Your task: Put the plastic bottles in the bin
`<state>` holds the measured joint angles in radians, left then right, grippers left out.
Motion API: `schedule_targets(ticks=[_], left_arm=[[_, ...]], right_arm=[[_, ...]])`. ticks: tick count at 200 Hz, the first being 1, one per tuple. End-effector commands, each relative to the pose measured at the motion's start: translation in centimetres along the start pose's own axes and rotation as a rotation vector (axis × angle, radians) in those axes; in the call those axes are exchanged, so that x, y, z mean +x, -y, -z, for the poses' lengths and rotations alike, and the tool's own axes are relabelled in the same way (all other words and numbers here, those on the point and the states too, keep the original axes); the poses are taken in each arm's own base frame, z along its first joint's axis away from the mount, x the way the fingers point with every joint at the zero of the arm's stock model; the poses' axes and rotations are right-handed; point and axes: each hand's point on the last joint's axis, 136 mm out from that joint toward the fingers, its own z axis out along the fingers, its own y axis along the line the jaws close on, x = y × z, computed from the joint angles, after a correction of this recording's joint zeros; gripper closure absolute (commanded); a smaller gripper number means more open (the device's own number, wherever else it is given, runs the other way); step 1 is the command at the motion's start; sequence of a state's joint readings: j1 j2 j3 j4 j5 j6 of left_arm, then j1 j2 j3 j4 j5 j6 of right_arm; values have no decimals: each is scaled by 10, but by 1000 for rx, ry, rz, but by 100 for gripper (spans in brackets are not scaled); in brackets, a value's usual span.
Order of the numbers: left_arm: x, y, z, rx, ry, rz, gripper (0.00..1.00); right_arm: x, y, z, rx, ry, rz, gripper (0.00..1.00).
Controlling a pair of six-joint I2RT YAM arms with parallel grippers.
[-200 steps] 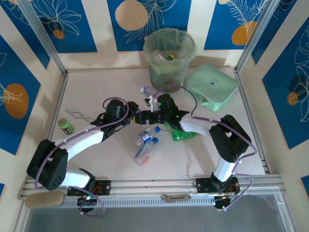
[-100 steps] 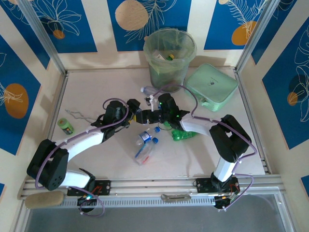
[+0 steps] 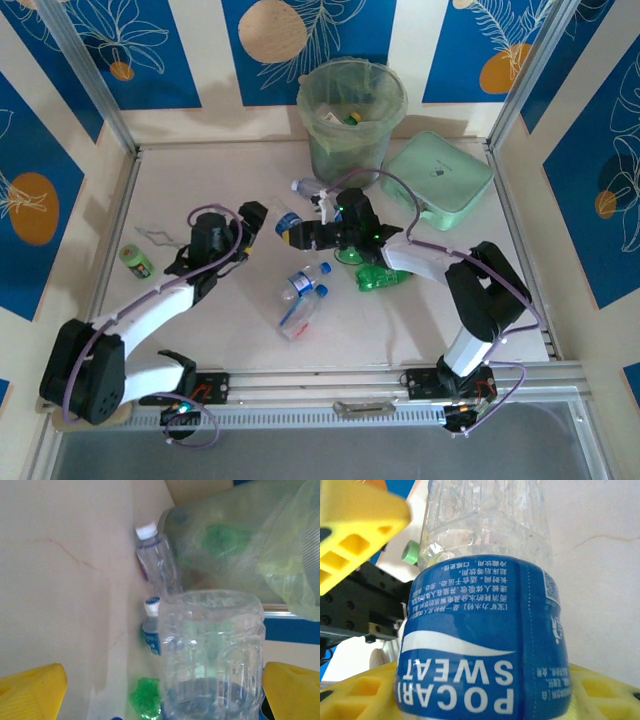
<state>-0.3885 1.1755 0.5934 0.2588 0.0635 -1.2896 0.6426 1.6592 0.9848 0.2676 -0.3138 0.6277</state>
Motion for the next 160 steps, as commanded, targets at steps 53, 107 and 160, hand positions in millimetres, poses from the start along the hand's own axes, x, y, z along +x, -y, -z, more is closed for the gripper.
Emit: schedule_targets(ticks=[53, 107, 160], left_arm=[[-20, -32, 28, -155, 39, -273, 0], [5, -25, 9, -74, -103, -315, 0], [43, -10, -10, -45, -293, -452, 0]], right_arm=[[-75, -1, 78, 133, 202, 120, 49], [-143, -18, 146, 241, 408, 220, 49], [-219, 14, 192, 366, 562, 138, 49]])
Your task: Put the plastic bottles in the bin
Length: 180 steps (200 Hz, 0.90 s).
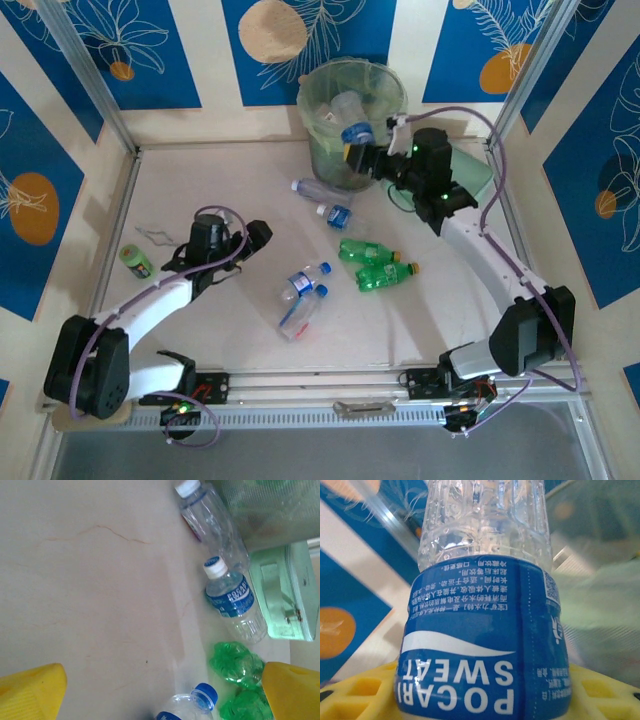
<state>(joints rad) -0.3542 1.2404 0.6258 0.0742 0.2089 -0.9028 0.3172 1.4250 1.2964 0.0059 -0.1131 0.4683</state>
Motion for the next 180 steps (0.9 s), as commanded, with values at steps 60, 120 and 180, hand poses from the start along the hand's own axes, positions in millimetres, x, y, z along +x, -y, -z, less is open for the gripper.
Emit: schedule_targets(ticks=[60, 120, 180], left_arm=[[23, 50, -11, 63, -123, -229, 0], [28, 51, -10, 47, -142, -264, 0], [31, 49, -12, 47, -156, -263, 0]], right_arm=[[-64, 79, -59, 180, 15, -99, 48], [-65, 111, -109, 210, -55, -167, 48], [-70, 107, -115, 203, -67, -153, 30]])
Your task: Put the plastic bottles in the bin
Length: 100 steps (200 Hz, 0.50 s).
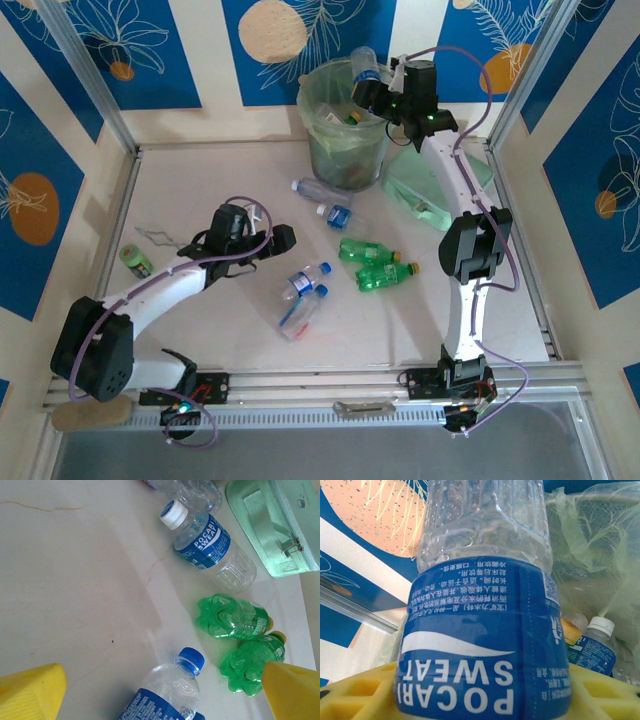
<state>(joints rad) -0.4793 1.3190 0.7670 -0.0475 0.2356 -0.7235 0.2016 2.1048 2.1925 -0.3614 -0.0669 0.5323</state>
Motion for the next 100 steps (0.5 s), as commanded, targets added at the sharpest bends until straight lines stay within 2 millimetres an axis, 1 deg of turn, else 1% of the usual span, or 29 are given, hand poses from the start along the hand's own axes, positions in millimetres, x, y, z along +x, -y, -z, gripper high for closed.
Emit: schedule_targets(ticks=[1, 15, 25, 48, 75, 100], left_arm=[[-2, 7, -1, 12, -12, -25, 0], [-2, 8, -2, 16, -13, -21, 0], [-2, 9, -2, 22, -12, -21, 0], [-2, 10, -1, 24, -12, -20, 0], [-2, 9, 0, 21, -8, -19, 0], [-2, 7, 3, 14, 3, -19, 0]], right_arm=[[0, -3, 3, 5, -21, -4, 30], [-3, -7, 6, -2, -17, 6, 22], [-8, -11, 10, -5, -10, 21, 18], [-19, -22, 19, -13, 14, 55, 12], [-31, -37, 33, -26, 40, 95, 11], [-38, -57, 52, -47, 71, 142, 11]])
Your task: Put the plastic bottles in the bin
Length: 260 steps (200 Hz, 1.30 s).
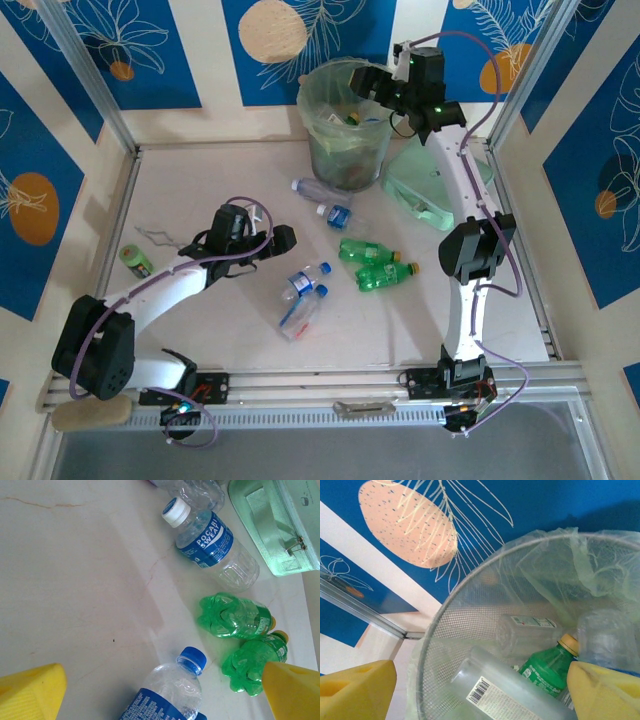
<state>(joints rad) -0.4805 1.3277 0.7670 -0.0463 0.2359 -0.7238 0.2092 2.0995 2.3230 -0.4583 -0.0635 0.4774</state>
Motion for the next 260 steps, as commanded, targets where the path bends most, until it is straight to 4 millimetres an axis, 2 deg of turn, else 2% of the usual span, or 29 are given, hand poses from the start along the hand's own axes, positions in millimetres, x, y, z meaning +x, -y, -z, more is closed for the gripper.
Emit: schedule_targets(ticks=[1, 37, 72, 92, 140, 162, 200, 260], left_arm=[[-3, 9, 5, 17, 10, -21, 0], [-3, 5, 10, -2, 21, -33, 0], [2, 2, 15, -16, 11, -75, 0], [6, 1, 17, -17, -10, -98, 0], [25, 4, 11, -16, -95, -171, 0], [37, 3, 7, -42, -152, -213, 0], [57, -6, 1, -123, -251, -285, 1], [85, -10, -11, -174, -380, -391, 8]], right_arm=[[-16, -31, 29, -27, 41, 74, 11], [-9, -64, 61, -83, 65, 128, 9], [28, -80, 94, -146, 32, 134, 0], [59, -85, 111, -178, -9, 125, 1], [147, -63, 137, -134, -147, 68, 1], [178, -53, 148, -116, -188, 18, 1], [206, -39, 159, -110, -150, -104, 1], [237, -30, 143, -80, -175, -231, 1]])
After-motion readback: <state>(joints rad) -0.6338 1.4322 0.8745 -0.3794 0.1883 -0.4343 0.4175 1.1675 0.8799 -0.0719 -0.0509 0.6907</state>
